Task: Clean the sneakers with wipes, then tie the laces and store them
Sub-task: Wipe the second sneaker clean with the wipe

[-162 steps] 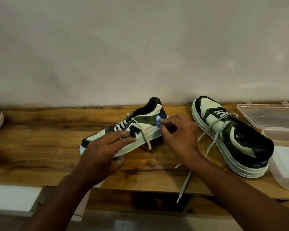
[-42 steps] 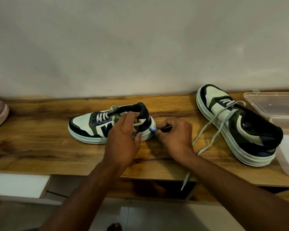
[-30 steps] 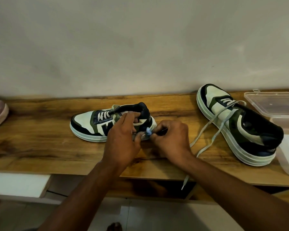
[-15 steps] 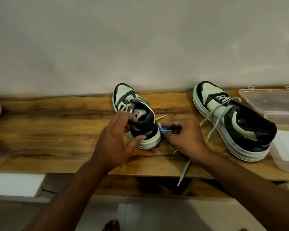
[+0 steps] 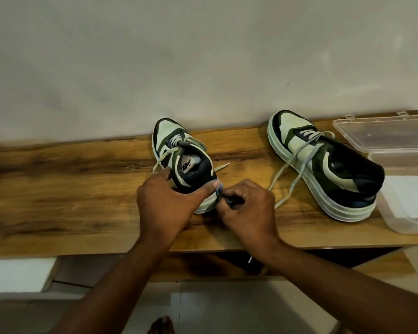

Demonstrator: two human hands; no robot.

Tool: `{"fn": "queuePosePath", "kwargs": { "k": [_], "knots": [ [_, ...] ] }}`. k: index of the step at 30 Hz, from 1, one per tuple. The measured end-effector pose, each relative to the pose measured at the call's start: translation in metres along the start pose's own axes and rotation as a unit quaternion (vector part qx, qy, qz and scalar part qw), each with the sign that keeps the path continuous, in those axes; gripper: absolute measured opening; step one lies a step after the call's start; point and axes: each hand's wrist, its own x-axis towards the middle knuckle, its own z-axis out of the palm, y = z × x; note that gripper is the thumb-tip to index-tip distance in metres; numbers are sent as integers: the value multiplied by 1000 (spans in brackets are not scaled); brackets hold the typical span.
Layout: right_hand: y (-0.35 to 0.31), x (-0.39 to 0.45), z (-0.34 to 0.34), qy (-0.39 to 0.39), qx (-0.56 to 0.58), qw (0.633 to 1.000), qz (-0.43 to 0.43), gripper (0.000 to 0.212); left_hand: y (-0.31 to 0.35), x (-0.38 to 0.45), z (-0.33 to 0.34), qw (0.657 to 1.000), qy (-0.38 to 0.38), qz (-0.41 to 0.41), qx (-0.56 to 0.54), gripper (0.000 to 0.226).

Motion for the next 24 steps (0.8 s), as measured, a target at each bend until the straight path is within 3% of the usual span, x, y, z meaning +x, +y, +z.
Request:
{"fn": "queuePosePath", "kwargs": {
  "k": [3, 7, 15, 20, 24],
  "knots": [
    [-3, -14, 2, -21, -17, 998, -50, 16, 6, 1, 2, 1000, 17, -10, 17, 63],
    [-12, -26, 10, -134, -59, 983, -114, 17, 8, 1, 3, 1000, 18, -12, 6, 54],
    [-5, -9, -1, -70, -43, 995, -52, 16, 8, 4, 2, 1000, 0, -18, -5, 44],
    [9, 11, -6, -18, -8, 998, 53, 12, 6, 2, 0, 1000, -7, -9, -14, 45],
    [6, 3, -2, -44, -20, 998, -28, 14, 7, 1, 0, 1000, 2, -11, -16, 46]
  ]
}}
